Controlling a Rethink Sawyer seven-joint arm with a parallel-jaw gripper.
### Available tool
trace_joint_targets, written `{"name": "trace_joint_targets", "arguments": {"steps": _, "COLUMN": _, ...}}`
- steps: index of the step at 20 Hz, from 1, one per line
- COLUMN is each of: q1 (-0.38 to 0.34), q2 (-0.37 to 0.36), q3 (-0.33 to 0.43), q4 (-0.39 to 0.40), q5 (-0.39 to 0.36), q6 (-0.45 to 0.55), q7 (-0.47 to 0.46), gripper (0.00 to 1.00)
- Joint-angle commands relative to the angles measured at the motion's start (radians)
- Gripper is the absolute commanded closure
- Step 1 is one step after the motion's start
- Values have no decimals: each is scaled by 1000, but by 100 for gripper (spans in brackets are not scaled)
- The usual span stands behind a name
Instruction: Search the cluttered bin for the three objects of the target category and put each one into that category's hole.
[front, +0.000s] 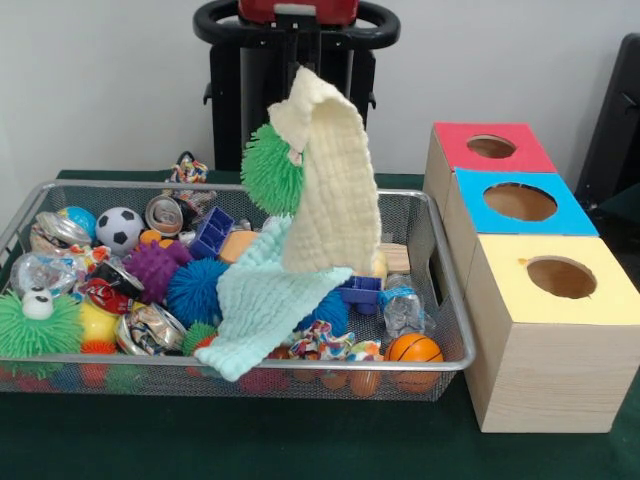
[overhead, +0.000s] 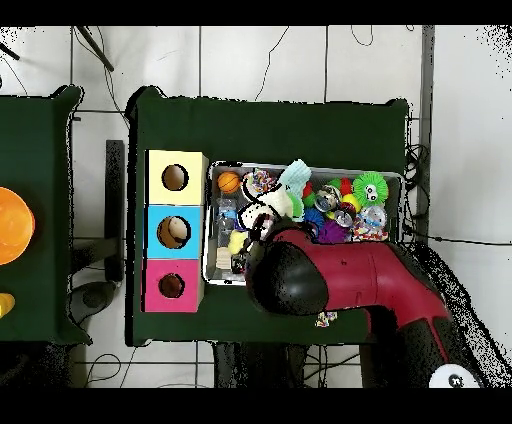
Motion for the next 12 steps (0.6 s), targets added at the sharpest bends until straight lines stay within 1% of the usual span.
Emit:
{"name": "trace_joint_targets", "arguments": {"steps": 1, "q1": -9, "q2": -17, "q3": 80, "q4": -68, "q5": -135, "q6": -96, "q7": -164, "gripper": 100}}
{"name": "trace_joint_targets", "arguments": {"steps": 3, "q1": -26, "q2": -31, "q3": 90, "q4": -47, "q5": -135, "q6": -113, "q7": -162, "gripper": 100}}
{"name": "trace_joint_targets", "arguments": {"steps": 6, "q1": -41, "q2": -37, "q3": 108, "q4": -47, "q5": -138, "q6": -112, "q7": -172, "gripper": 100}}
{"name": "trace_joint_targets", "arguments": {"steps": 8, "q1": -57, "q2": -48, "q3": 126, "q4": -56, "q5": -157, "q6": -113, "q7": -195, "gripper": 100}}
{"name": "trace_joint_targets", "arguments": {"steps": 11, "q1": -72, "q2": -61, "q3": 138, "q4": -93, "q5": -250, "q6": -139, "q7": -246, "gripper": 100}}
{"name": "trace_joint_targets", "arguments": {"steps": 12, "q1": -79, "q2": -60, "q3": 144, "q4": -101, "q5": -263, "q6": -143, "q7": -252, "gripper": 100}}
